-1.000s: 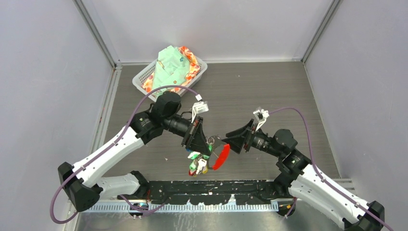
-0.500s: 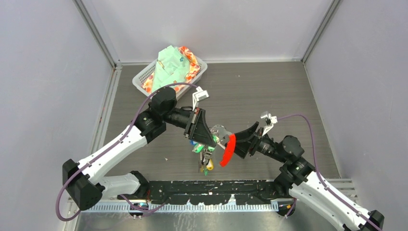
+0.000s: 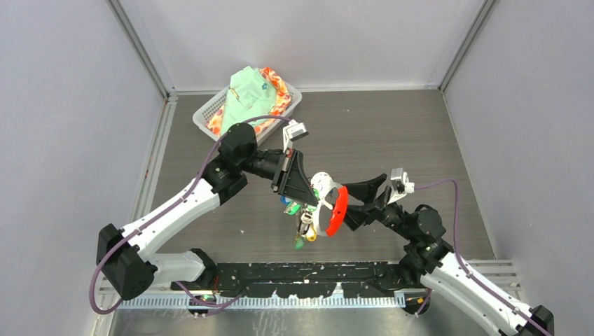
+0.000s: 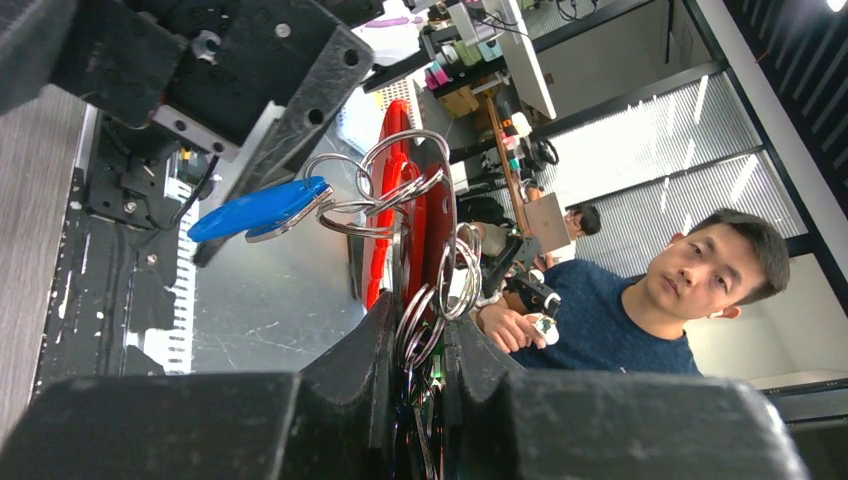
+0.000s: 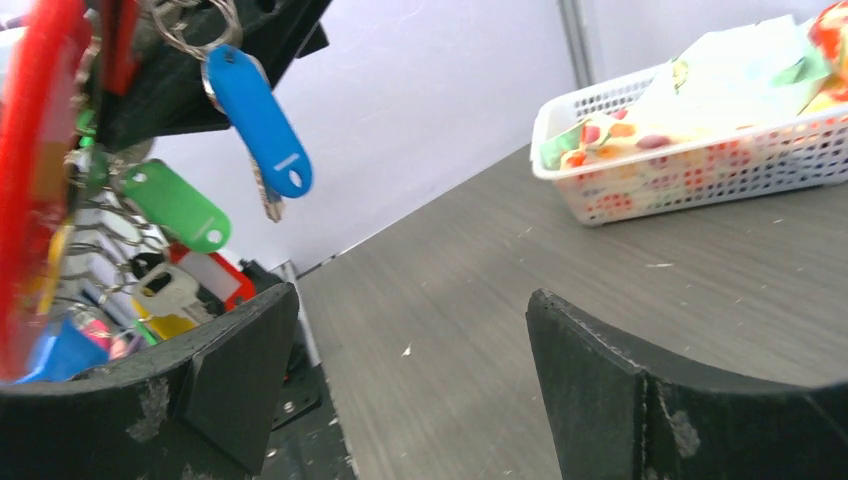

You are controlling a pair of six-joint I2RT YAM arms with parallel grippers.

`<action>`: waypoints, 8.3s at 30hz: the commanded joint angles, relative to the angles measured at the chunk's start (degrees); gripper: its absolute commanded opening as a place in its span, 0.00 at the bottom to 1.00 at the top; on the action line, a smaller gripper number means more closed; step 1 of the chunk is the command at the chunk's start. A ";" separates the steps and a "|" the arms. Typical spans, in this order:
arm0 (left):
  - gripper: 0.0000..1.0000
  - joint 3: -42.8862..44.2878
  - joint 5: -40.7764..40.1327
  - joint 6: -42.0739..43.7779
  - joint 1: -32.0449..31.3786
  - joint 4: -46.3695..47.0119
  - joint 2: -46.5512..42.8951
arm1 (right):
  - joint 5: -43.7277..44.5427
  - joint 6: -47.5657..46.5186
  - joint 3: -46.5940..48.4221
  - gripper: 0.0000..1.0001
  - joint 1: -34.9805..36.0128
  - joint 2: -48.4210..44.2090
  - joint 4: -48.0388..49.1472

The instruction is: Remove the keys from the keyring

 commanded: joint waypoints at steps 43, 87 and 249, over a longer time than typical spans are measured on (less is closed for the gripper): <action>0.00 -0.49 1.05 -3.99 0.20 6.89 -0.02 | 4.23 -16.58 5.43 0.59 8.30 24.79 44.95; 0.00 -0.28 -11.27 39.26 0.29 -37.35 -6.26 | 21.50 -29.97 27.64 0.01 15.22 11.88 -26.21; 0.00 -38.03 -40.58 62.83 -16.57 42.80 -8.02 | 20.54 -31.49 54.95 0.01 30.26 32.31 -71.43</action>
